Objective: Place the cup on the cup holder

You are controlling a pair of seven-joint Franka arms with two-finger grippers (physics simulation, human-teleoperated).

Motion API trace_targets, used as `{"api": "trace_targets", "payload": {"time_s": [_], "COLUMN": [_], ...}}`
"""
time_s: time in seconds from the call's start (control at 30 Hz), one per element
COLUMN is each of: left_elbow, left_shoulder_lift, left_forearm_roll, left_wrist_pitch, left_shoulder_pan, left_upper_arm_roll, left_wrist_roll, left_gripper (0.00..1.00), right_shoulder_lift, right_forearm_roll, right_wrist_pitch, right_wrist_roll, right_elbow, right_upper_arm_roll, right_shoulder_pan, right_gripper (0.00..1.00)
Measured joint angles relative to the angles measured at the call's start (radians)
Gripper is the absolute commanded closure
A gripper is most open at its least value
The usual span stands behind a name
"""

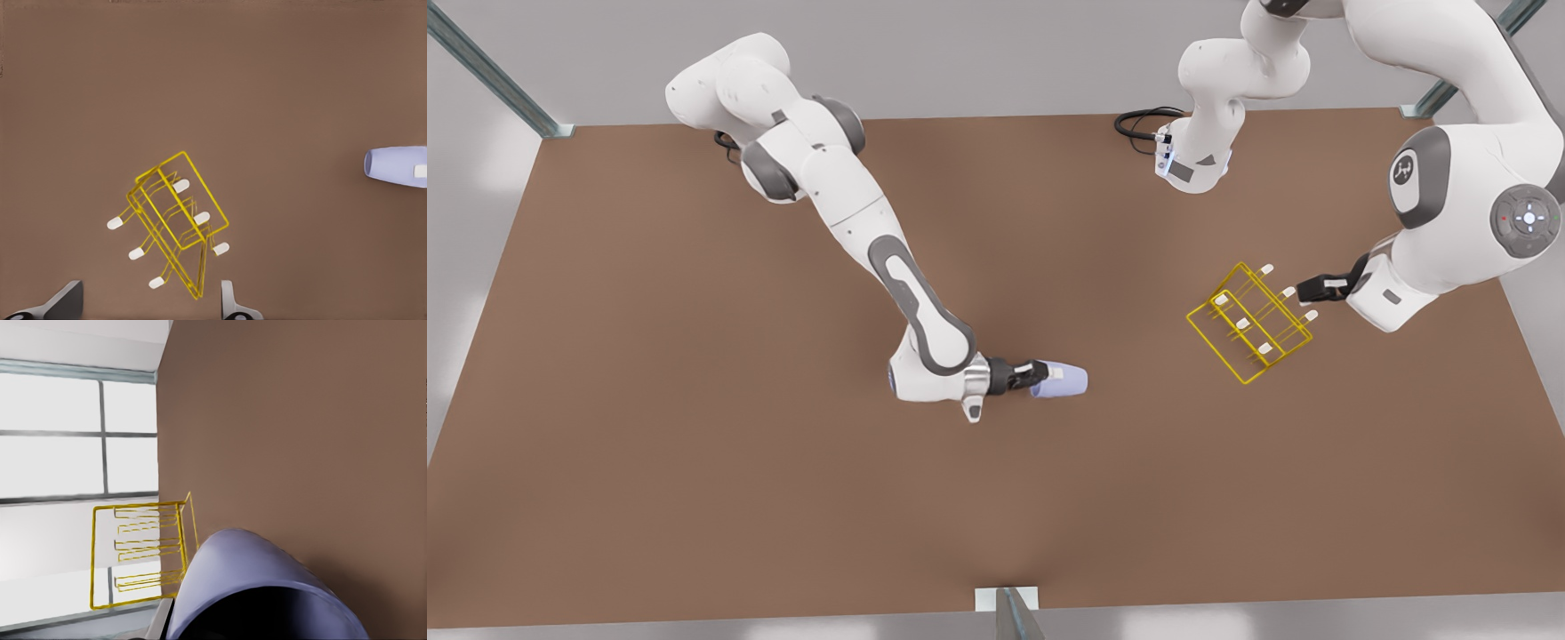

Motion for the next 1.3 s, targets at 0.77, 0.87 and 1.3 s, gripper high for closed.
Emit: {"api": "trace_targets", "payload": {"time_s": [0.77, 0.87, 1.3], "left_elbow": [0.003, 0.078, -0.010], "left_shoulder_lift": [0.082, 0.250, 0.481], "left_forearm_roll": [-0.003, -0.043, -0.132], "left_wrist_pitch": [0.031, 0.071, 0.634], "left_shoulder_pan": [-0.139, -0.264, -0.390], "left_upper_arm_roll": [-0.055, -0.060, -0.062], "left_wrist_roll": [-0.134, -0.269, -1.149], "left_gripper": [0.00, 0.00, 0.00], "right_shoulder_lift": [-0.099, -0.219, -0.946], "right_forearm_roll": [-0.102, -0.295, -1.626], "right_wrist_pitch": [-0.031, -0.127, -0.740], "right_wrist_roll": [-0.269, -0.277, 0.122], "right_elbow": [-0.184, -0.310, -0.270], "right_upper_arm_roll": [-0.001, -0.002, -0.202], "right_shoulder_pan": [-0.078, -0.209, -0.319], "right_gripper": [0.00, 0.00, 0.00]}}
